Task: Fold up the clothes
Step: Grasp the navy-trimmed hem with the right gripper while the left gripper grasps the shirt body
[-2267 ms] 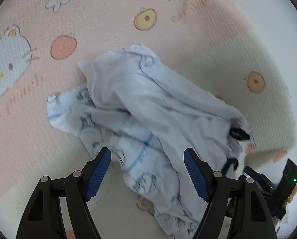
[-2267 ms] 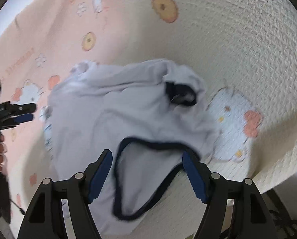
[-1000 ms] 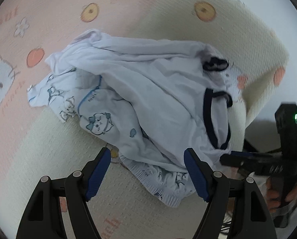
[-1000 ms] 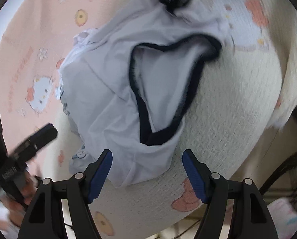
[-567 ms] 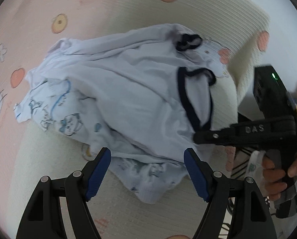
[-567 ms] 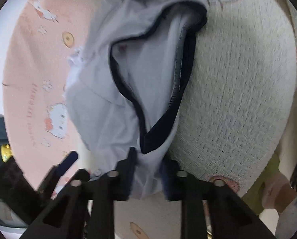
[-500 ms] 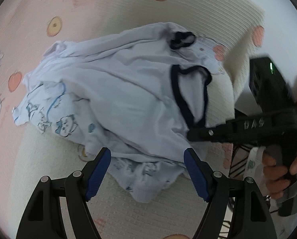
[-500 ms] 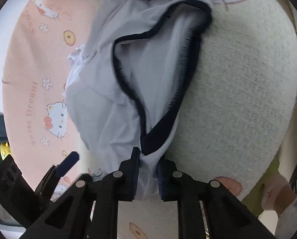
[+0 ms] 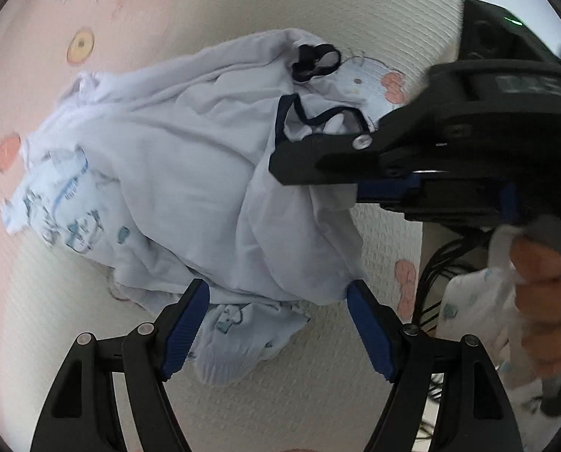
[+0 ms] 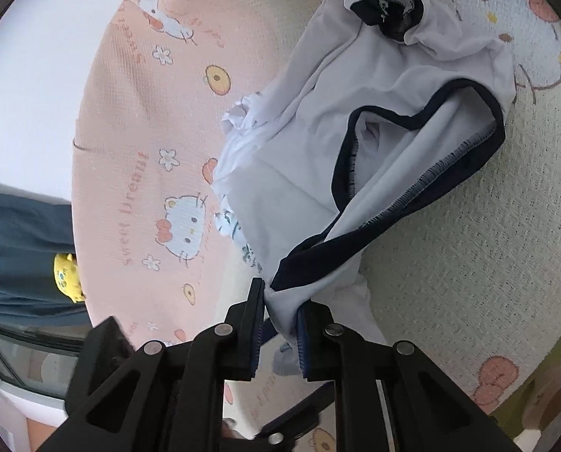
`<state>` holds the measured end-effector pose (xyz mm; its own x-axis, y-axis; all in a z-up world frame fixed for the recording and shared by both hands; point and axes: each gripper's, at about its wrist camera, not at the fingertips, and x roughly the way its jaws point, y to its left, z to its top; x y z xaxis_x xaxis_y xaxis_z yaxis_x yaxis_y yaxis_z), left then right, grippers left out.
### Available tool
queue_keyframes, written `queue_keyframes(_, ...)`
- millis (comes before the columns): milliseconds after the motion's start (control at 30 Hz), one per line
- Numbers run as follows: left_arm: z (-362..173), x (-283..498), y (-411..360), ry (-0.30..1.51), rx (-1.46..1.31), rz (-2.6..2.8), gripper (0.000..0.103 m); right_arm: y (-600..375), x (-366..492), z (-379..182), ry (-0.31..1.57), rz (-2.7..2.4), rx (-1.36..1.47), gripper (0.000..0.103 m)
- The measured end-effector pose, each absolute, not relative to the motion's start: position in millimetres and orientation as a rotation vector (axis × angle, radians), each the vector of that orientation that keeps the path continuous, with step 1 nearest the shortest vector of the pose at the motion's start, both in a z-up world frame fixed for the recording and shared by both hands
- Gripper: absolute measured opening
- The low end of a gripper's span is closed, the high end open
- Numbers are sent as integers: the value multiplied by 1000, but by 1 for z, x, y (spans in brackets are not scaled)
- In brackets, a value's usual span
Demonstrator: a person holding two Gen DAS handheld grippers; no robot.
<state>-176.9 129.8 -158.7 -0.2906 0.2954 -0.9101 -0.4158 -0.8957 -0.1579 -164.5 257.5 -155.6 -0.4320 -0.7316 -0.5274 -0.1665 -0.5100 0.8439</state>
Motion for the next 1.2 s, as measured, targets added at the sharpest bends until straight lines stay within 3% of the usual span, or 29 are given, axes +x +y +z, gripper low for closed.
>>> queue_keyframes(433,-161,-206,128,-169,-1536,2309,74,272,-172,-142,-1334,-1949,1271,14)
queue_keyframes(500,-160,-210,124,-221,-1501,2327,59,272,-171,-140,-1331,-1957,1263,14)
queue_keyframes(533,-160,-212,123,-221,-1498,2331,30,273,-171,-140,-1337,-1962,1263,14)
queue_keyframes(567,-160,-213,125,-189,-1508,2335,12,273,-171,-140,-1342,-1967,1262,14)
queue_keyframes(667,-159,-213,123,-138,-1505,2337,11,269,-178,-140,-1318,-2034,1315,18)
queue_keyframes(700,-158,-213,121,-131,-1497,2336,11,270,-178,-142,-1310,-2058,1352,36)
queue_keyframes(767,-156,-210,117,-123,-1483,2342,11,271,-177,-148,-1349,-2039,1401,60)
queue_keyframes(967,-152,-208,117,-132,-1454,2315,11,266,-171,-177,-1577,-1781,1431,63)
queue_keyframes(1200,-152,-205,121,-94,-1448,2306,11,259,-180,-185,-1557,-1889,1488,67)
